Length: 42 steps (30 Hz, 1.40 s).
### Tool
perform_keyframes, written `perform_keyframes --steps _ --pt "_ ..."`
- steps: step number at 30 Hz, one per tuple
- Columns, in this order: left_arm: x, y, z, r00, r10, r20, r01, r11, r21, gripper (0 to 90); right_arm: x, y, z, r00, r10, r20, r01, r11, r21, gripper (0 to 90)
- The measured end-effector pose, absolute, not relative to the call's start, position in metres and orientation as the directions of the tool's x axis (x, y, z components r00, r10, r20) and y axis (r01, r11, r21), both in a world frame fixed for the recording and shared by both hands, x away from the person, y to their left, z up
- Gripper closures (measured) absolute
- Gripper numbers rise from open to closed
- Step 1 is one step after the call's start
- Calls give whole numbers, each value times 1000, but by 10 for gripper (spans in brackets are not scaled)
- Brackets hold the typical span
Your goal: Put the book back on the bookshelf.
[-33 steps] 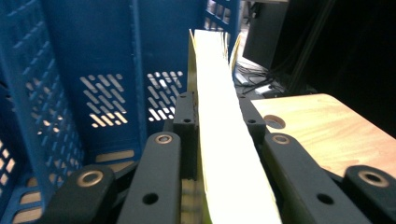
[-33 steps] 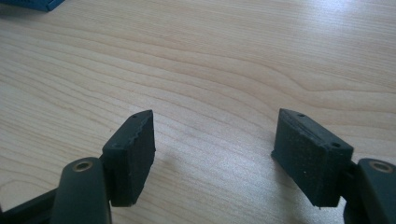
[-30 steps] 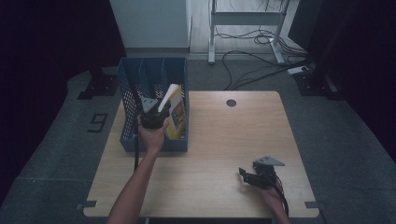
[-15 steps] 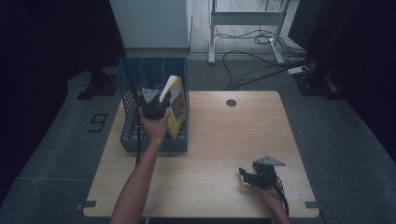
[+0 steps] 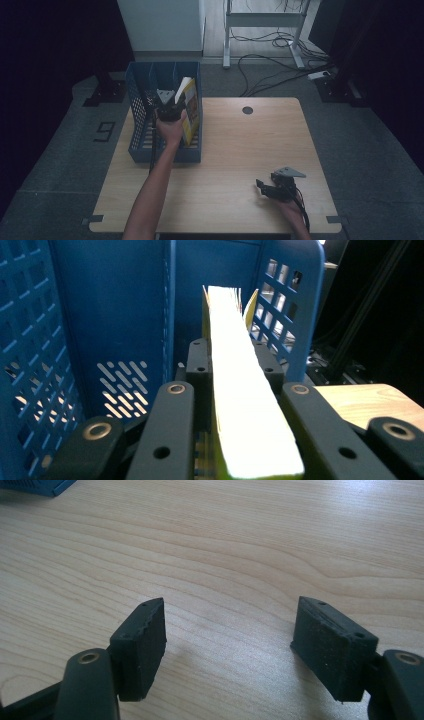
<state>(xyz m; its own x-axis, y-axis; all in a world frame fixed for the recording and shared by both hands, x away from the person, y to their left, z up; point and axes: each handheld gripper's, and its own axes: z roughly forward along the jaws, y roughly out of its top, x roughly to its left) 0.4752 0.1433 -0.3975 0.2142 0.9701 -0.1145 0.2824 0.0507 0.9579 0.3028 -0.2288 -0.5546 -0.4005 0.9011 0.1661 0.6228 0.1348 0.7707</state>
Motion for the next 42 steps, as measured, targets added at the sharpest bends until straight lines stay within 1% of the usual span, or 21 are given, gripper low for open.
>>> perform_keyframes --steps 9,20,26,31,35,40,42 --pt "479 144 -403 191 975 -111 277 55 959 755 303 -229 -555 -398 901 174 624 127 771 285" --pt "475 152 -411 161 981 -108 273 61 960 754 303 -229 -555 -398 902 165 623 133 771 285" --pt "473 153 -412 161 980 -113 271 66 960 748 303 -229 -555 -399 903 163 622 136 771 285" --pt "472 152 -411 168 978 -126 269 77 960 726 303 -228 -555 -399 903 162 622 136 771 285" --pt "471 150 -409 177 977 -119 266 69 961 720 303 -228 -555 -399 903 161 622 137 771 285" --pt "469 144 -410 189 978 -89 255 39 966 753 303 -228 -555 -398 903 159 622 139 771 285" --pt "470 143 -409 198 976 -95 255 43 966 756 303 -228 -555 -398 903 160 622 138 771 285"
